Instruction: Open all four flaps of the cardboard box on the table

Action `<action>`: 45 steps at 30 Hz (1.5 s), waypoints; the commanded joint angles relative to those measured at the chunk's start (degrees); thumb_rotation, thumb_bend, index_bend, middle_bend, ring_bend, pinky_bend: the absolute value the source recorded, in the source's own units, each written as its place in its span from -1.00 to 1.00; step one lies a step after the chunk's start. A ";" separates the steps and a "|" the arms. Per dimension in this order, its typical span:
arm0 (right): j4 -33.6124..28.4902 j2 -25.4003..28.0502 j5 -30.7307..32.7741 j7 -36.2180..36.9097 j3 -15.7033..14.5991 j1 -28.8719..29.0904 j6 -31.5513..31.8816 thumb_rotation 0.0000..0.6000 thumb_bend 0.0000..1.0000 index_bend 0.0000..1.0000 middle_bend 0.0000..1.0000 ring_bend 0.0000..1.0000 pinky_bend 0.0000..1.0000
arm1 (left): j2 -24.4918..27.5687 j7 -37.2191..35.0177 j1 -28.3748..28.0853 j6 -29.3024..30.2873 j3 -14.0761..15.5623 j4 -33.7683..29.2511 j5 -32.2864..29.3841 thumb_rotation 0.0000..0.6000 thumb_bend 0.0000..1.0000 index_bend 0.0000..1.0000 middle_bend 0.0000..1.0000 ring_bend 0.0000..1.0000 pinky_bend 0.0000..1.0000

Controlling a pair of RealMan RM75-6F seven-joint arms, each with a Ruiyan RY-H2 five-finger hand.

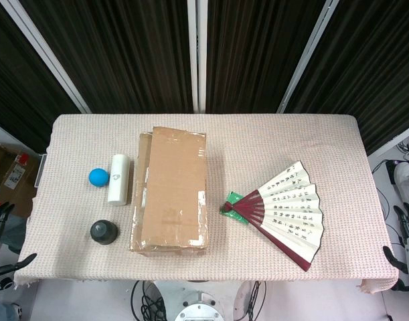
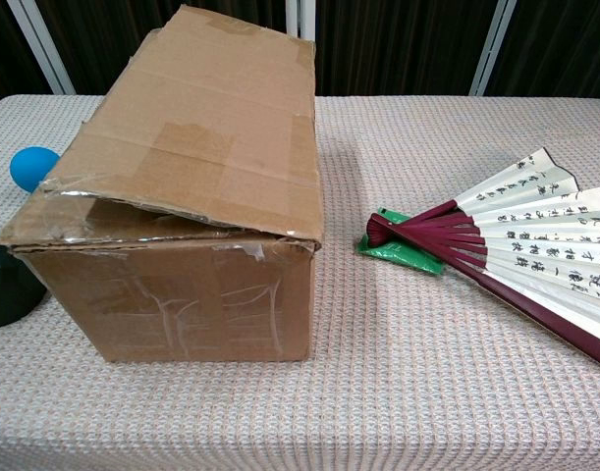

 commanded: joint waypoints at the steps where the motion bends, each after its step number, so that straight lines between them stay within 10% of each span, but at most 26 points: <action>1: -0.07 0.00 -0.30 -0.01 0.27 -0.19 -0.32 1.00 -0.65 -1.00 -1.00 -1.00 -1.00 | 0.07 -0.11 0.00 -0.19 0.00 0.06 -0.21 0.34 -0.94 -0.91 -0.84 -0.90 -0.73; 15: -7.29 5.07 -7.20 -1.58 2.24 1.90 0.17 1.00 -0.32 -1.00 -1.00 -1.00 -1.00 | 0.50 -0.68 -0.06 -0.10 -0.26 0.06 -0.37 0.35 -0.94 -0.91 -0.84 -0.90 -0.73; 24: -26.87 15.12 -10.03 -2.46 9.01 16.82 -15.95 1.00 -0.36 -1.00 -1.00 -1.00 -1.00 | 0.38 -1.50 -0.33 -0.37 -0.15 0.85 0.05 0.35 -0.94 -0.91 -0.84 -0.90 -0.73; 34: -35.62 4.62 20.24 -21.14 23.09 45.07 -40.03 1.00 -0.38 -1.00 -1.00 -1.00 -1.00 | -0.16 -1.73 1.11 1.16 0.09 1.51 -0.64 0.37 -0.94 -0.91 -0.84 -0.90 -0.73; 45: -28.17 -15.88 49.98 -48.94 23.79 73.55 -35.03 1.00 -0.25 -1.00 -1.00 -1.00 -1.00 | 0.21 -3.76 2.03 1.62 -0.29 3.06 -2.43 0.44 -0.94 -0.91 -0.84 -0.90 -0.73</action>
